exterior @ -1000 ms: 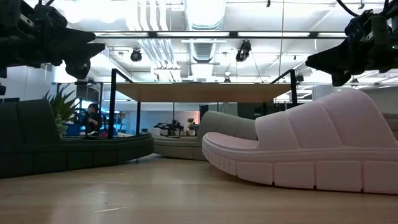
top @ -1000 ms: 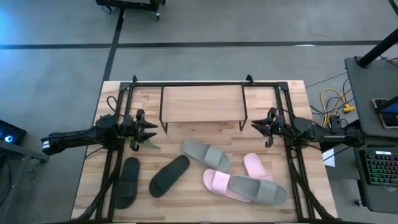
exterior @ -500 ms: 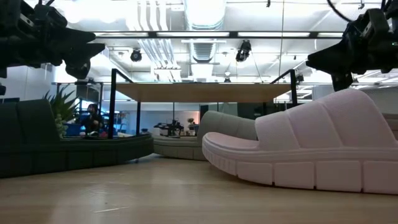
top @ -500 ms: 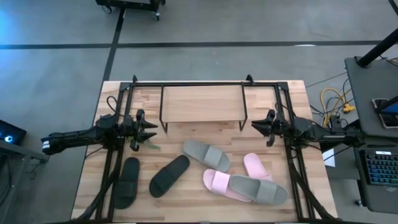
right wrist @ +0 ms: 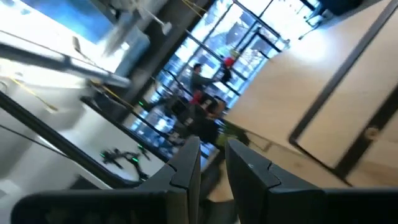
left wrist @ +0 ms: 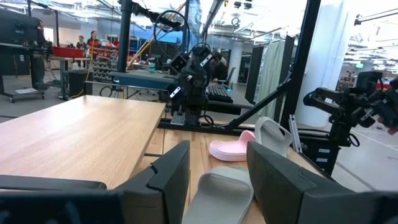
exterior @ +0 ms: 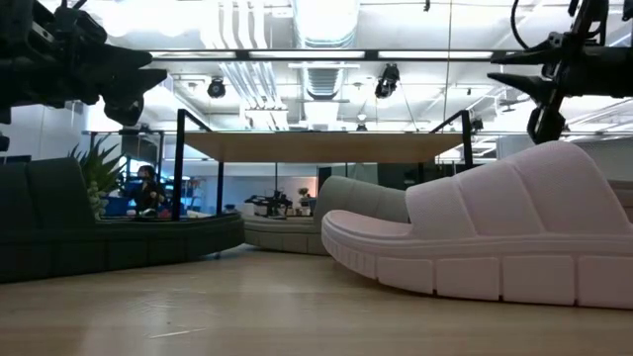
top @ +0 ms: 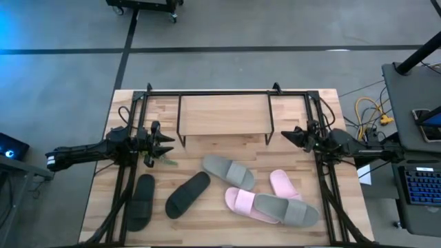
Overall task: Pick and place slides into the shelf
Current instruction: Put the right gray slide on the shelf
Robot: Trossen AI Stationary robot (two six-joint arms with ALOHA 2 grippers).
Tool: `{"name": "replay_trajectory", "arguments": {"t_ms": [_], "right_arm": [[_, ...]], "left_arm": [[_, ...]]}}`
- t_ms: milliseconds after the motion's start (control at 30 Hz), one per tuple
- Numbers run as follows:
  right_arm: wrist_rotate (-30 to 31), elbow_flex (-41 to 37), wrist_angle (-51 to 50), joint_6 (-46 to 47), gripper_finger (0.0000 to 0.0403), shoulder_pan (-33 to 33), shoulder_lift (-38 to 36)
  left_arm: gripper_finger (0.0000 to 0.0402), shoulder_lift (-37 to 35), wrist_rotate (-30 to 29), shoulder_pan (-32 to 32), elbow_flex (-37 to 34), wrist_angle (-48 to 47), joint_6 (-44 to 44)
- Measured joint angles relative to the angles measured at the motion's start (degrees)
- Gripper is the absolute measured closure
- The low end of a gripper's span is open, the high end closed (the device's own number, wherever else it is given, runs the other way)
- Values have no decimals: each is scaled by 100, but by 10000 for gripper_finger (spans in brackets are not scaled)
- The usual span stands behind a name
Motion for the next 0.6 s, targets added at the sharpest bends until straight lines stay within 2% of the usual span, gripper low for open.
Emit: {"name": "replay_trajectory", "arguments": {"t_ms": [167, 233, 333, 400, 500, 600], "right_arm": [[-142, -1, 233, -157, 335, 11, 0], [-639, -5, 791, -433, 335, 13, 58], [-1753, -2, 2029, -914, 335, 13, 163], [-2217, 4, 2522, -1160, 335, 17, 220], [-2186, 4, 2579, -1270, 335, 9, 229], [-1893, 4, 2288, -1321, 335, 0, 230]], "left_arm": [[256, 0, 0, -1, 0, 0, 0], [256, 0, 0, 0, 0, 0, 0], [256, -2, 0, 0, 0, 0, 0], [256, 5, 0, 0, 0, 0, 0], [256, 1, 0, 0, 0, 1, 0], [256, -5, 0, -2, 0, 0, 0]]}}
